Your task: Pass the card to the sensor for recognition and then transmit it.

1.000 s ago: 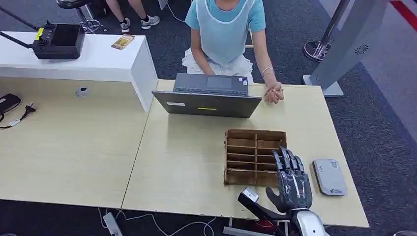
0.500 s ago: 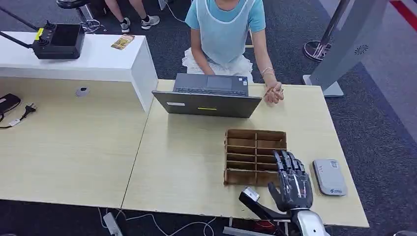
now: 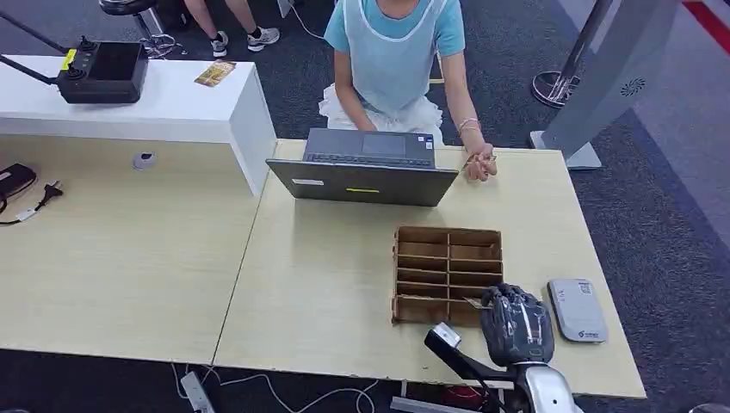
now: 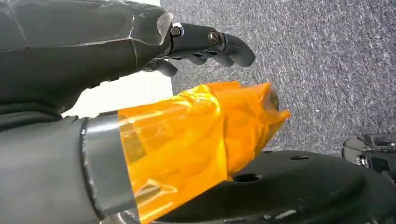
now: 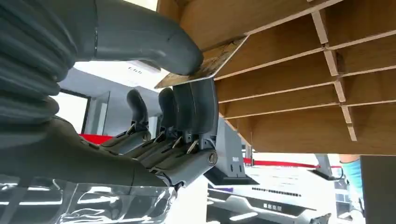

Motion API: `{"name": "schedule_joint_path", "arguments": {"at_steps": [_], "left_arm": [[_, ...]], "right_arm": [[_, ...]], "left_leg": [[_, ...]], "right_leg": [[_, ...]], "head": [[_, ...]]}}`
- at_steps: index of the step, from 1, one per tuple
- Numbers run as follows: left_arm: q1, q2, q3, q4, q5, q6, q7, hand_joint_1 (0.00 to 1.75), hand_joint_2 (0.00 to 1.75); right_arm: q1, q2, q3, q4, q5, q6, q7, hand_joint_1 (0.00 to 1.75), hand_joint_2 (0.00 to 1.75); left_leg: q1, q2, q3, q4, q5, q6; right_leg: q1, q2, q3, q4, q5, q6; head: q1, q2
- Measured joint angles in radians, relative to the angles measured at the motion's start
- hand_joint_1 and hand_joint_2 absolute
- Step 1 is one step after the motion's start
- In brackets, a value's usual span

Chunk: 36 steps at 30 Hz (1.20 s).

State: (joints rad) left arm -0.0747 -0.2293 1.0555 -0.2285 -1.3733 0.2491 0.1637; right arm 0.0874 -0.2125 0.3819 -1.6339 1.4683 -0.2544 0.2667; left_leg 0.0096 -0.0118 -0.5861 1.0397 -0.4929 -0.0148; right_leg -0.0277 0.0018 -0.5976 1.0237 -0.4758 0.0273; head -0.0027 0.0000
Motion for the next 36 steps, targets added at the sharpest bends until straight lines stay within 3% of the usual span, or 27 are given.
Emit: {"name": "schedule_joint_path", "arguments": {"at_steps": [7, 15, 22, 25, 26, 31, 36], "left_arm": [[0.0, 0.0, 0.0, 0.0, 0.0, 0.0, 0.0, 0.0, 0.0], [0.0, 0.001, 0.0, 0.0, -0.002, 0.0, 0.001, 0.0, 0.0], [0.0, 0.001, 0.0, 0.0, -0.003, -0.001, 0.001, 0.0, 0.0], [0.0, 0.001, 0.0, 0.0, -0.003, -0.001, 0.001, 0.0, 0.0], [0.0, 0.001, 0.0, 0.0, -0.003, -0.001, 0.001, 0.0, 0.0], [0.0, 0.001, 0.0, 0.0, -0.003, -0.001, 0.001, 0.0, 0.0], [0.0, 0.001, 0.0, 0.0, -0.003, 0.0, -0.003, 0.0, 0.0]], "right_arm": [[-0.001, 0.003, -0.006, 0.005, 0.001, -0.002, 0.0, 1.27, 1.75], [0.0, 0.008, -0.015, 0.01, 0.008, -0.008, 0.0, 1.43, 1.75], [0.001, 0.011, -0.018, 0.013, 0.009, -0.024, 0.0, 1.43, 1.75], [0.001, 0.011, -0.018, 0.013, 0.009, -0.026, 0.0, 1.64, 1.75], [0.001, 0.011, -0.018, 0.013, 0.009, -0.029, -0.001, 1.64, 1.75], [0.008, 0.021, -0.027, 0.011, -0.027, -0.107, -0.049, 1.69, 1.75], [0.023, 0.051, -0.05, -0.018, -0.171, -0.211, -0.167, 1.75, 1.75]], "left_leg": [[0.0, 0.0, 0.0, 0.0, 0.0, 0.0], [0.0, 0.0, 0.001, 0.0, 0.0, 0.0], [0.0, 0.0, 0.001, 0.0, 0.0, 0.0], [0.0, 0.0, 0.001, 0.0, 0.0, 0.0], [0.0, 0.0, 0.001, 0.0, 0.0, 0.0], [0.0, 0.0, 0.001, 0.0, 0.0, 0.0], [0.0, 0.0, 0.001, 0.0, 0.0, 0.0]], "right_leg": [[0.0, 0.0, 0.0, 0.0, 0.0, 0.0], [0.0, 0.0, 0.001, 0.0, 0.0, 0.0], [0.0, 0.0, 0.001, 0.0, 0.0, 0.0], [0.0, 0.0, 0.001, 0.0, 0.0, 0.0], [0.0, 0.0, 0.001, 0.0, 0.0, 0.0], [0.0, 0.0, 0.001, 0.0, 0.0, 0.0], [0.0, 0.001, 0.0, 0.0, 0.0, 0.0]], "head": [[0.0, 0.0], [0.0, 0.0], [0.0, 0.0], [0.0, 0.0], [0.0, 0.0], [0.0, 0.0], [0.0, 0.0]]}}
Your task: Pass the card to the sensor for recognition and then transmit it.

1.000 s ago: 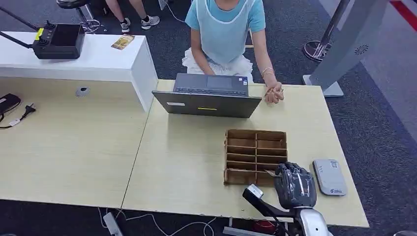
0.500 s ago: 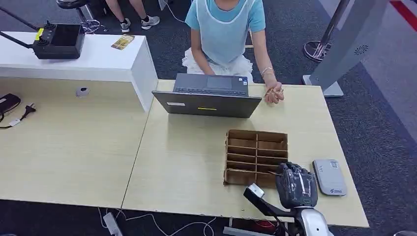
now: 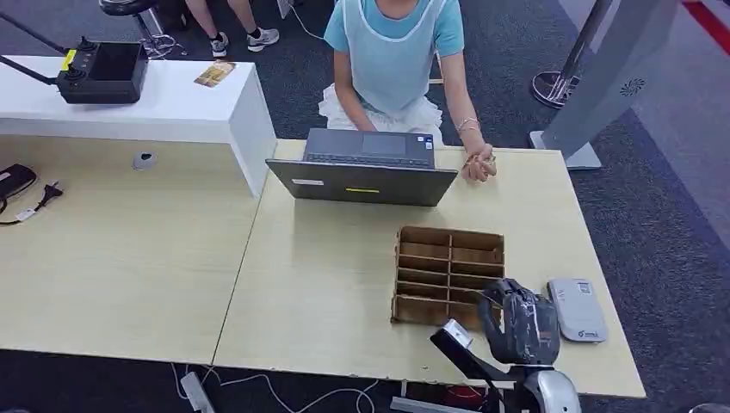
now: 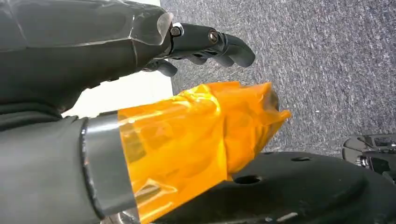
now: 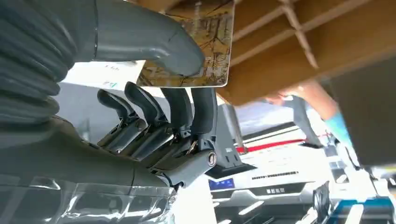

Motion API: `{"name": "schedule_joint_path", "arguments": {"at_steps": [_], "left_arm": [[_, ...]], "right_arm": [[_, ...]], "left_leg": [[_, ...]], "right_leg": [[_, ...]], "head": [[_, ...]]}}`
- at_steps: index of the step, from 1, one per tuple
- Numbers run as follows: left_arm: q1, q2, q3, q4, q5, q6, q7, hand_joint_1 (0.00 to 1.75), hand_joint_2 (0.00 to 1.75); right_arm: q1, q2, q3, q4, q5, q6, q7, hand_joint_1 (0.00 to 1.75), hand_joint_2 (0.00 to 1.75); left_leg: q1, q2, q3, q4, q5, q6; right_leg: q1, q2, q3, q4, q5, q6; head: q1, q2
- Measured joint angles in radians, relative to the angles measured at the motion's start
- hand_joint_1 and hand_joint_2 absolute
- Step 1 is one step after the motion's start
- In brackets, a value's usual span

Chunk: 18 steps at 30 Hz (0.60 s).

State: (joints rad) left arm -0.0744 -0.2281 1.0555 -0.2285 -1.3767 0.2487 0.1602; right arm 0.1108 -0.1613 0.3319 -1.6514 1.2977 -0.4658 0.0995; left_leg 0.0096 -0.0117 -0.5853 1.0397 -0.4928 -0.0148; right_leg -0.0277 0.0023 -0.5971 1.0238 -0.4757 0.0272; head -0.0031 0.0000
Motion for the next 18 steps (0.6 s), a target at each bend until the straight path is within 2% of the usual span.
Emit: {"name": "schedule_joint_path", "arguments": {"at_steps": [4, 10, 18], "left_arm": [[0.0, 0.0, 0.0, 0.0, 0.001, 0.002, -0.003, 0.0, 0.0], [0.001, 0.003, 0.009, 0.0, 0.008, 0.005, -0.012, 0.0, 0.0], [0.0, 0.005, 0.017, 0.0, 0.016, 0.011, -0.016, 0.0, 0.0]], "right_arm": [[0.007, 0.021, -0.016, -0.034, -0.133, -0.003, -0.078, 1.73, 1.75], [0.014, 0.046, -0.024, -0.081, -0.419, 0.074, -0.219, 1.75, 1.75], [0.02, 0.063, -0.034, -0.142, -0.612, 0.156, -0.307, 1.75, 1.75]], "left_leg": [[0.0, 0.0, 0.0, 0.0, 0.0, 0.0], [0.0, 0.0, 0.0, 0.0, 0.0, 0.0], [0.0, 0.0, 0.0, 0.0, 0.0, 0.0]], "right_leg": [[0.0, 0.0, 0.0, 0.0, 0.0, 0.0], [0.0, 0.0, 0.0, 0.0, 0.0, 0.0], [0.0, 0.0, 0.0, 0.0, 0.0, 0.0]], "head": [[0.0, 0.0], [0.0, 0.0], [0.0, 0.0]]}}
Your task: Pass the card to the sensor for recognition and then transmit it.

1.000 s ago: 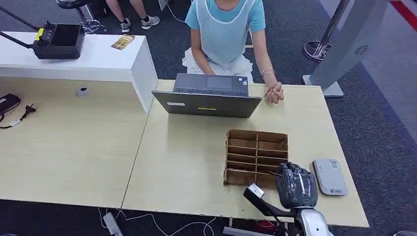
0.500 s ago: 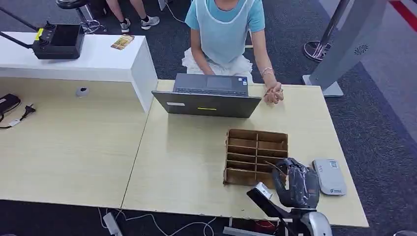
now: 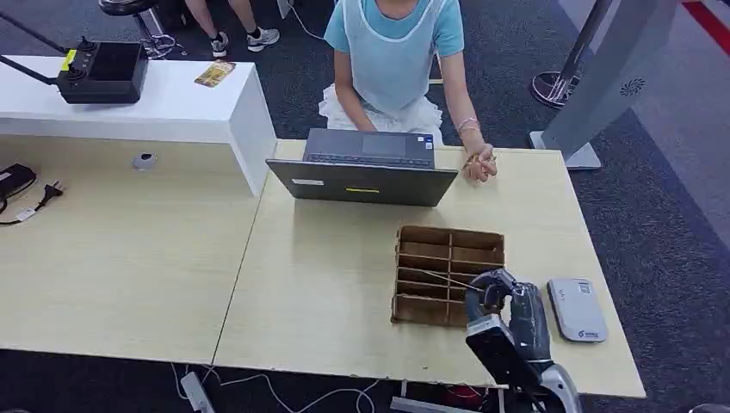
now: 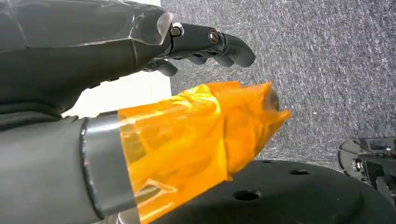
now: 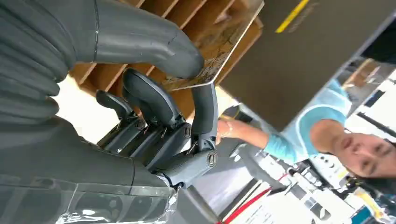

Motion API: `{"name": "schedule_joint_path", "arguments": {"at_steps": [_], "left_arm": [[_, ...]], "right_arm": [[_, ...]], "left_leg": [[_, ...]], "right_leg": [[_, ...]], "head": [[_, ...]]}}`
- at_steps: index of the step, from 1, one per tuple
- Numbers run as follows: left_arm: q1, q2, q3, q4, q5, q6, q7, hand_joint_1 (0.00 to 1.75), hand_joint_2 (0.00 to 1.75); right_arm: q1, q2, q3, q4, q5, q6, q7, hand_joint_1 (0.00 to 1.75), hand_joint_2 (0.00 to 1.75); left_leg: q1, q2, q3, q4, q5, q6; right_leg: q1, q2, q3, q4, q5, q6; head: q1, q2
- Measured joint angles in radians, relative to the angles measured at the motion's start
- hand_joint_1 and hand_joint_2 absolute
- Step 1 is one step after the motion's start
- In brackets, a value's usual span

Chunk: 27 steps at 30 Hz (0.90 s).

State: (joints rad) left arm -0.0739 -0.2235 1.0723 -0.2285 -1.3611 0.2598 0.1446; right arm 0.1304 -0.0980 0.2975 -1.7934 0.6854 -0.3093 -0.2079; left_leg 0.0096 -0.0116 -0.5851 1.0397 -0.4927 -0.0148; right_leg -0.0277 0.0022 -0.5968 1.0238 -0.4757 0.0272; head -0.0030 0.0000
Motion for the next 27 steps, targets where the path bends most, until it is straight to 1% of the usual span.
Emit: {"name": "schedule_joint_path", "arguments": {"at_steps": [2, 7, 13, 19, 24, 27], "left_arm": [[0.0, 0.0, 0.001, 0.0, 0.0, 0.002, -0.002, 0.0, 0.0], [0.0, 0.0, 0.002, 0.0, 0.0, 0.002, -0.006, 0.0, 0.0], [0.0, 0.0, 0.005, 0.0, -0.001, 0.002, -0.009, 0.0, 0.0], [-0.001, 0.0, 0.006, 0.0, -0.005, 0.0, -0.016, 0.0, 0.0], [-0.001, 0.0, 0.006, 0.0, -0.011, -0.002, -0.018, 0.0, 0.0], [-0.002, 0.0, 0.006, 0.0, -0.016, -0.003, -0.018, 0.0, 0.0]], "right_arm": [[0.0, 0.001, -0.003, -0.016, -0.024, 0.013, -0.014, 1.75, 1.75], [-0.013, 0.001, -0.01, -0.049, -0.024, 0.021, -0.033, 1.75, 1.75], [-0.081, 0.0, -0.01, -0.074, -0.012, 0.022, -0.047, 1.75, 1.75], [-0.194, -0.011, -0.009, -0.075, -0.003, 0.042, -0.039, 1.75, 1.75], [-0.318, -0.027, -0.003, -0.056, 0.025, 0.061, -0.005, 1.75, 1.75], [-0.408, -0.037, 0.009, -0.026, 0.057, 0.076, 0.027, 1.75, 1.75]], "left_leg": [[0.0, 0.0, 0.0, 0.0, 0.0, 0.0], [0.0, 0.0, 0.0, 0.0, 0.0, 0.0], [0.0, 0.0, 0.0, 0.0, 0.001, 0.0], [0.0, 0.0, 0.0, 0.0, 0.002, 0.001], [0.0, 0.0, 0.0, 0.0, 0.003, 0.0], [0.0, 0.0, 0.0, 0.0, 0.004, -0.001]], "right_leg": [[0.0, 0.0, 0.0, 0.0, 0.0, 0.0], [0.0, 0.0, 0.0, 0.0, 0.0, 0.0], [0.0, 0.0, 0.0, 0.0, 0.001, -0.001], [0.0, 0.0, 0.001, 0.0, 0.002, -0.001], [0.0, 0.0, 0.001, 0.001, 0.002, -0.002], [0.0, 0.0, 0.0, 0.001, 0.003, -0.002]], "head": [[0.0, 0.0], [0.0, 0.0], [0.0, 0.0], [0.0, 0.0], [0.0, 0.0], [0.0, 0.0]]}}
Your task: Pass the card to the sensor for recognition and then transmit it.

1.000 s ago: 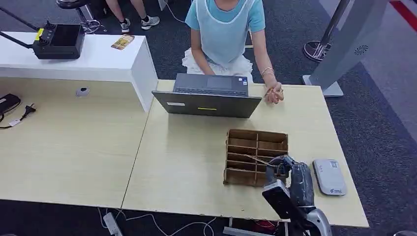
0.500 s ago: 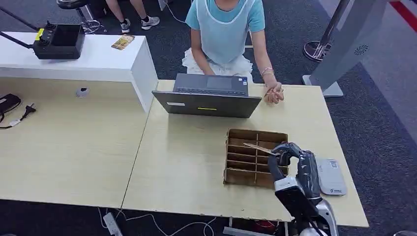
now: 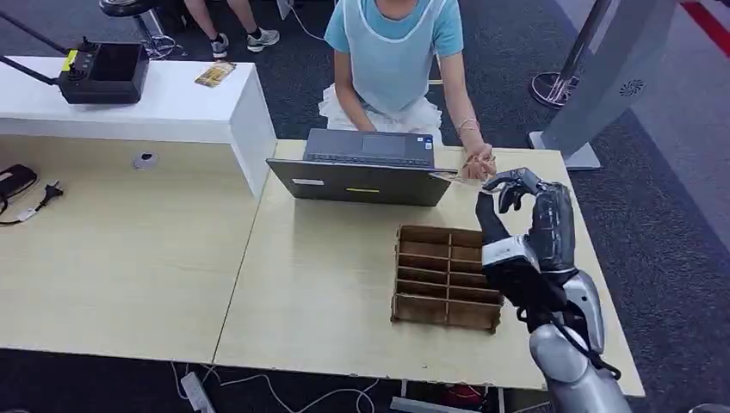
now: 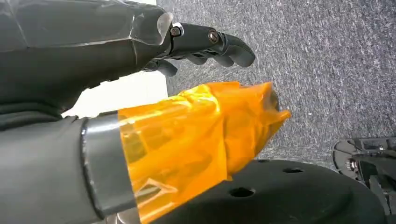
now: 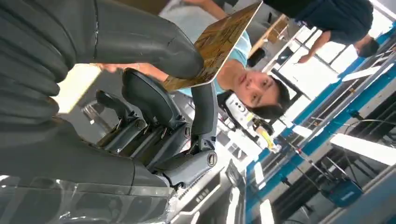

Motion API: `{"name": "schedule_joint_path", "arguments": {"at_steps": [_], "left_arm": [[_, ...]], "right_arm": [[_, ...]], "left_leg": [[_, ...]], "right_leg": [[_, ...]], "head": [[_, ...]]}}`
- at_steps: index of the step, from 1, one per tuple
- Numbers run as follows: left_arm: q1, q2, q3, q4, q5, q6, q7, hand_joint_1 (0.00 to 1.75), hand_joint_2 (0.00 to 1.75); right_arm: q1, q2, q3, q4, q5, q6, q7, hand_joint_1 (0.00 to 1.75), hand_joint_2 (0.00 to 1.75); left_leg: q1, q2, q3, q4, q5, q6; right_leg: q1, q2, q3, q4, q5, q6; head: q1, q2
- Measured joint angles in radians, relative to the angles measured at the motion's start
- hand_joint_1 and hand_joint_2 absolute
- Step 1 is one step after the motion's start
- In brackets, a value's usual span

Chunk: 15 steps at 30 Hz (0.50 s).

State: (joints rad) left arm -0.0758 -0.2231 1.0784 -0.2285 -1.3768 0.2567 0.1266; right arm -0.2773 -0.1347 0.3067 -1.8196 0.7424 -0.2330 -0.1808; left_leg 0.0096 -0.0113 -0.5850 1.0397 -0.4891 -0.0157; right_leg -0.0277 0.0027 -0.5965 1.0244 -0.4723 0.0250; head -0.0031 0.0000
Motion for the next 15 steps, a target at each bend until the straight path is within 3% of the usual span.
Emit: {"name": "schedule_joint_path", "arguments": {"at_steps": [15], "left_arm": [[-0.003, 0.0, -0.001, 0.0, -0.024, -0.009, -0.002, 0.0, 0.0]], "right_arm": [[-0.45, -0.013, 0.091, 0.33, 0.171, 0.069, 0.159, 1.75, 1.75]], "left_leg": [[0.0, -0.001, 0.0, 0.0, 0.003, -0.001]], "right_leg": [[0.0, 0.0, 0.0, 0.0, 0.003, -0.001]], "head": [[0.0, 0.0]]}}
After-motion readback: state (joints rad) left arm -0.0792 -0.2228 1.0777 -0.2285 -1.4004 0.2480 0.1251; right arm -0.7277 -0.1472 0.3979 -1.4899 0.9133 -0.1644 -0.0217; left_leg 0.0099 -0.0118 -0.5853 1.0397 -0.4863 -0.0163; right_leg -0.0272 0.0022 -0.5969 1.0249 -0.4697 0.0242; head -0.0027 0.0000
